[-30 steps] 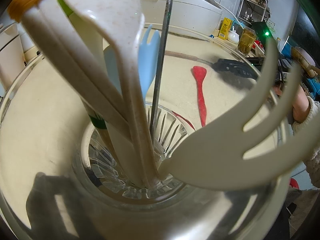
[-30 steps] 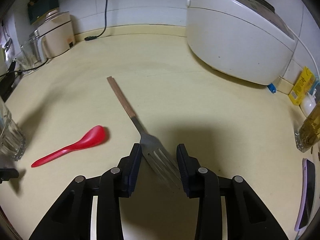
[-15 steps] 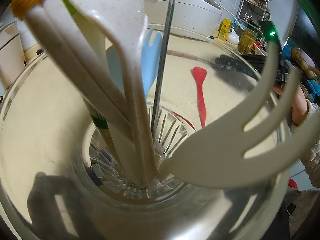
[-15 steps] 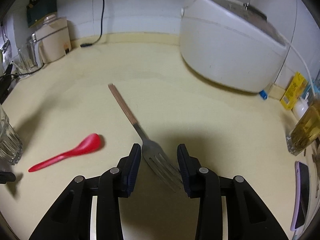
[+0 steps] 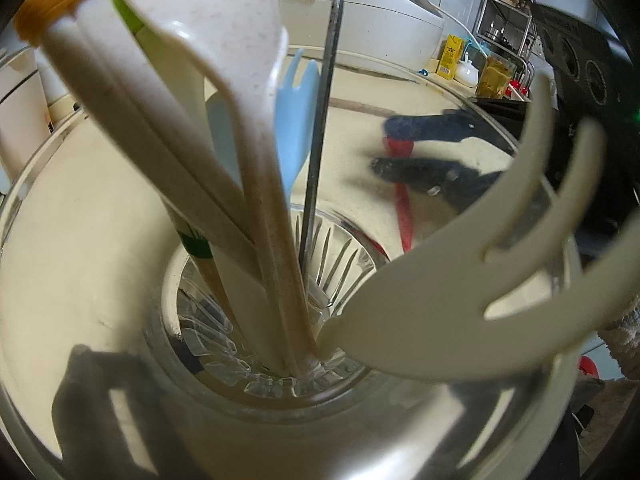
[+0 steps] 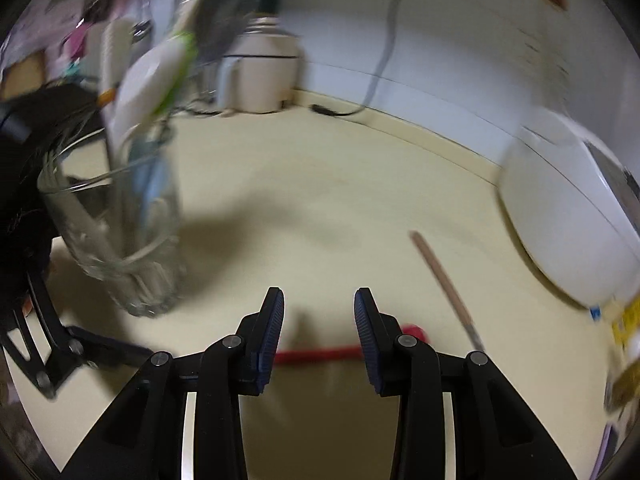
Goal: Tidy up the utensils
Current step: 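Move the open right tool over to the red plastic spoon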
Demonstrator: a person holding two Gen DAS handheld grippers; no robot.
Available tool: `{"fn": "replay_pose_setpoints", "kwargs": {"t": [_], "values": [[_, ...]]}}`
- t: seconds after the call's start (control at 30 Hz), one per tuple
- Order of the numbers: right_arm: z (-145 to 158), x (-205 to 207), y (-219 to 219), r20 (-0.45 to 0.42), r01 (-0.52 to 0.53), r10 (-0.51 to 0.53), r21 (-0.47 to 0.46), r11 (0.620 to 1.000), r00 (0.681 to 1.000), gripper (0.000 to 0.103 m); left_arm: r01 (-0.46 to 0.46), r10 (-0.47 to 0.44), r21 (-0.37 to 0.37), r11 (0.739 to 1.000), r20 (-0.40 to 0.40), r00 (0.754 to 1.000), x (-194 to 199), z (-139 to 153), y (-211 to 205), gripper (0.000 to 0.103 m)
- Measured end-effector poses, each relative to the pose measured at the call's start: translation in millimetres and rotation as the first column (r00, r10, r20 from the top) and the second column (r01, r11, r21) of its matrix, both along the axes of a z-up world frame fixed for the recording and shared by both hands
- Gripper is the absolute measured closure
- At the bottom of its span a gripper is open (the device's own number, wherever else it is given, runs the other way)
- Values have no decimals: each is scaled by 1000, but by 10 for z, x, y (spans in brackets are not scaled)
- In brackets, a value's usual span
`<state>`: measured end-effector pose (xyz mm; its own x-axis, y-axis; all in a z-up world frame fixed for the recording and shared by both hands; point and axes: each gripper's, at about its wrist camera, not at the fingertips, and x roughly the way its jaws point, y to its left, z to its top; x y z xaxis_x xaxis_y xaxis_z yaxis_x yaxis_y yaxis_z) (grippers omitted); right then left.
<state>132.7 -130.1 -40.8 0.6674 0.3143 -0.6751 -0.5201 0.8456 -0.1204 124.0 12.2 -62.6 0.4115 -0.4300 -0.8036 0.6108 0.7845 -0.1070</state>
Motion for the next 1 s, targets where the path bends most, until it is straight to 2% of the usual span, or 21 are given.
{"fn": "replay_pose_setpoints", "kwargs": {"t": [0.2,0.4,0.53,0.83,1.0], "values": [[-100,29,203,-48,-83,81,-41,996,996,66,0,0,-1,1000,-1,1000,4,0,0,4],[-210,-46,235,-92,-126,117,-97,987,989,66,0,0,-1,1000,-1,1000,-3,0,-2,4],[-229,-137,199,-84,-139,130,-109,984,988,66,0,0,-1,1000,-1,1000,-5,0,0,4],[-218,-352,-126,-69,-72,61,-167,983,996,66,0,0,1,1000,0,1000,-6,2,0,4],[-100,-387,-495,-35,68,-70,-47,997,997,66,0,0,3,1000,2,1000,-19,10,-1,4]]}}
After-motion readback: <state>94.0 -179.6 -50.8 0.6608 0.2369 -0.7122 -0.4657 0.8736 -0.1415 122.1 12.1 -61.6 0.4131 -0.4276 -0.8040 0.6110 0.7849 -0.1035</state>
